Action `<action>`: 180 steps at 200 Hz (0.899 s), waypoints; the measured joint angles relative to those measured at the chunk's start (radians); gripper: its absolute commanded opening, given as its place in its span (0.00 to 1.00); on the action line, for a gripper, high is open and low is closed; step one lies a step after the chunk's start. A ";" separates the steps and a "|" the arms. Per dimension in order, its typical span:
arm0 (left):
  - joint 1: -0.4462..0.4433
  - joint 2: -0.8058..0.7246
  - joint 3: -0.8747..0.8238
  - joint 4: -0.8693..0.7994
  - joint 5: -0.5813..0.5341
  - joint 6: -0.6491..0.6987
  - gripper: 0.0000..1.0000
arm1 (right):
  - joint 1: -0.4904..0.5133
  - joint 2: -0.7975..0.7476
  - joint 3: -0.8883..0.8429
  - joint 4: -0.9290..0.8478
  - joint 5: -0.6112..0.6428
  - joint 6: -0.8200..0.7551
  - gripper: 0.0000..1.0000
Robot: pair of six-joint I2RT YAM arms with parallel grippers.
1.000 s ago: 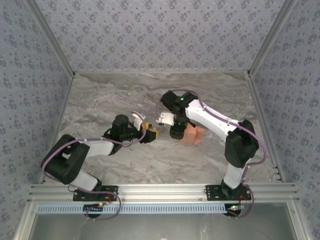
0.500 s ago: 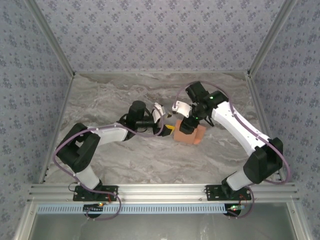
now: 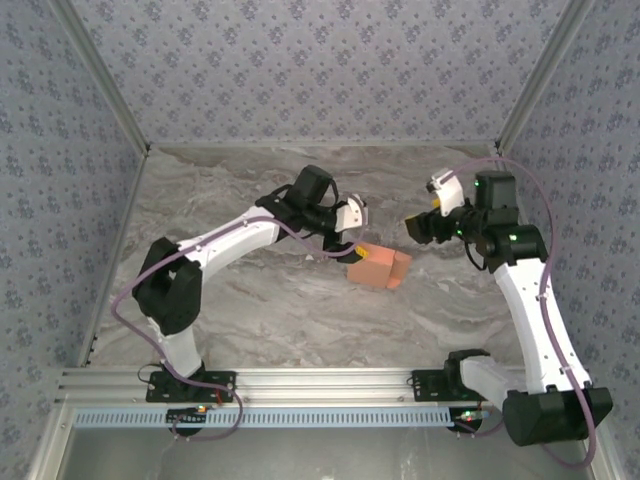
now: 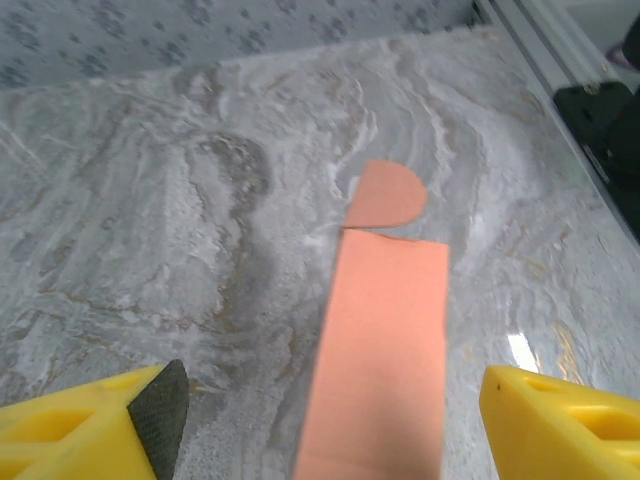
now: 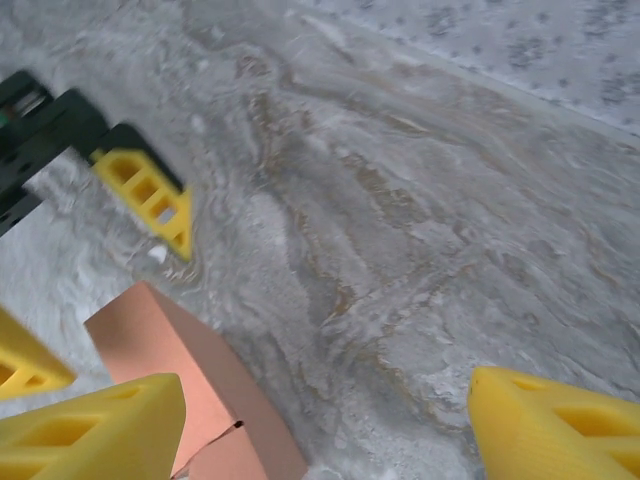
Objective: Fold the paper box
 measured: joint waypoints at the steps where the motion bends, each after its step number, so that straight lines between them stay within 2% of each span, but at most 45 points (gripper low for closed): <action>1: -0.001 0.002 0.003 -0.006 -0.001 0.003 0.78 | -0.002 -0.001 -0.001 0.001 -0.001 0.002 0.77; 39: -0.046 0.042 0.088 -0.196 -0.049 0.082 0.81 | -0.062 -0.016 -0.034 0.023 -0.042 0.069 0.77; 76: -0.098 0.084 0.160 -0.284 -0.183 0.122 0.81 | -0.070 -0.018 -0.040 0.034 -0.053 0.097 0.77; 92: -0.119 0.125 0.210 -0.310 -0.245 0.141 0.75 | -0.071 -0.018 -0.050 0.041 -0.066 0.108 0.76; 130: -0.149 0.163 0.224 -0.332 -0.338 0.175 0.53 | -0.071 -0.018 -0.093 0.079 -0.090 0.158 0.76; 145: -0.153 0.163 0.224 -0.329 -0.348 0.183 0.47 | -0.071 -0.018 -0.120 0.094 -0.094 0.182 0.76; 159: -0.152 0.163 0.219 -0.313 -0.348 0.185 0.38 | -0.075 -0.018 -0.142 0.103 -0.094 0.191 0.75; 180: -0.128 0.151 0.187 -0.266 -0.304 0.162 0.36 | -0.078 -0.025 -0.170 0.105 -0.101 0.176 0.75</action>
